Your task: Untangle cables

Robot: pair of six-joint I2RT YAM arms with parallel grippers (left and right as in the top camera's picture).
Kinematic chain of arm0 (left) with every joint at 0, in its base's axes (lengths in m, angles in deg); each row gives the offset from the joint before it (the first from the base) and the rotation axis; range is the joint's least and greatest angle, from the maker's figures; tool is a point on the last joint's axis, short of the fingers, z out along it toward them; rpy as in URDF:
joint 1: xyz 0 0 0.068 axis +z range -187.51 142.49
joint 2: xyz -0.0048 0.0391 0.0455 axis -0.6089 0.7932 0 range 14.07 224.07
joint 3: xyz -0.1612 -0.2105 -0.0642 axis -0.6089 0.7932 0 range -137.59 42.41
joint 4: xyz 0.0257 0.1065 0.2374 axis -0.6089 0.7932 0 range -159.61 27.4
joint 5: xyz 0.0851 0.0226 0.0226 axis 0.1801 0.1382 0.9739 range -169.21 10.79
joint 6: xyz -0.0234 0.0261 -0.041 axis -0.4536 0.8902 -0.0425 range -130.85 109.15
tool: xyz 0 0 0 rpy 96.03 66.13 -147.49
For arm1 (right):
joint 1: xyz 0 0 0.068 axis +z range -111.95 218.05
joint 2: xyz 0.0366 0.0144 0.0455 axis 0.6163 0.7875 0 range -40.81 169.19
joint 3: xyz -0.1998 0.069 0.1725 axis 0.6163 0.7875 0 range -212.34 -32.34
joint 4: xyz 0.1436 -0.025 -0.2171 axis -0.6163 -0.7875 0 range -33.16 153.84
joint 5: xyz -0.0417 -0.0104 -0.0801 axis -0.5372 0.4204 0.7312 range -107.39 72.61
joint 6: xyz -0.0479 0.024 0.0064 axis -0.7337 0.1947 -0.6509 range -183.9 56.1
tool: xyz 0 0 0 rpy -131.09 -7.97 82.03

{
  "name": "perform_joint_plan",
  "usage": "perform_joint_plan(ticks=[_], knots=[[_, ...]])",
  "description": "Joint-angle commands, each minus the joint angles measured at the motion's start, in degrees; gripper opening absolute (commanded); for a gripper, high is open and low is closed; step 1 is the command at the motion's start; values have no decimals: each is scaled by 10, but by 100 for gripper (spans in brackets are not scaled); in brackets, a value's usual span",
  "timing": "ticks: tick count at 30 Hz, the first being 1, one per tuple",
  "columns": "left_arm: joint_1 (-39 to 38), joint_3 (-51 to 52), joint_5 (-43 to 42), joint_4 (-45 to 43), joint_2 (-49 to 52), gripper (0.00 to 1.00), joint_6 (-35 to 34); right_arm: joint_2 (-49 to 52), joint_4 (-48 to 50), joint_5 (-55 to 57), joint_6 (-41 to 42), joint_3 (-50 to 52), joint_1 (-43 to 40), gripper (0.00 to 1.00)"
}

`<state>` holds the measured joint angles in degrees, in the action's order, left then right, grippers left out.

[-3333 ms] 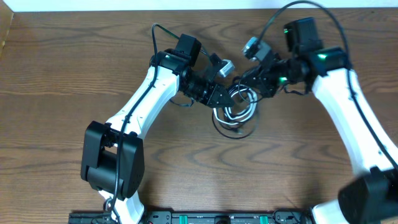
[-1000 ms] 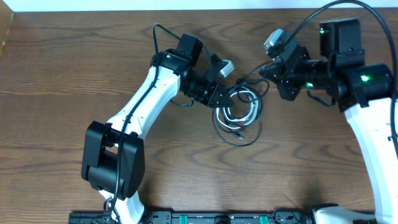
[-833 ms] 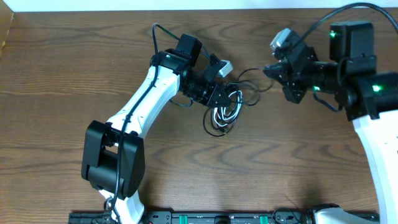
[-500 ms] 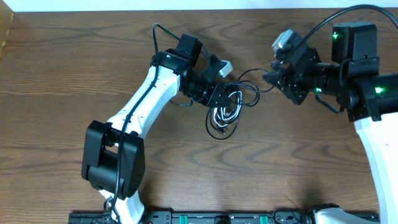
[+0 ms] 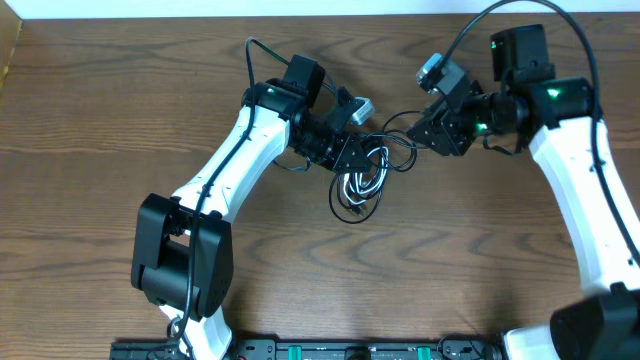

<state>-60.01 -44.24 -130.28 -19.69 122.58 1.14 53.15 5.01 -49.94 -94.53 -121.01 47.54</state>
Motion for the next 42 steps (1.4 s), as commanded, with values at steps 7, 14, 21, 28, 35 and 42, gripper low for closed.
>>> perform_joint_plan(ticks=[7,14,21,28,35,42], knots=[[3,2,-7,2,0,7,1,78,8,-10,-12,-5,18,49],[4,2,-7,2,1,7,1,115,35,-9,-12,-5,47,3],[4,2,-7,2,0,7,1,66,16,-11,-11,-5,34,1],[4,2,-7,0,0,7,1,-46,-23,-37,-71,-5,16,1],[4,2,-7,0,0,7,1,-118,-59,-39,-138,-5,10,1],[4,2,-7,-3,0,7,1,-153,-95,-90,-232,-5,9,1]])
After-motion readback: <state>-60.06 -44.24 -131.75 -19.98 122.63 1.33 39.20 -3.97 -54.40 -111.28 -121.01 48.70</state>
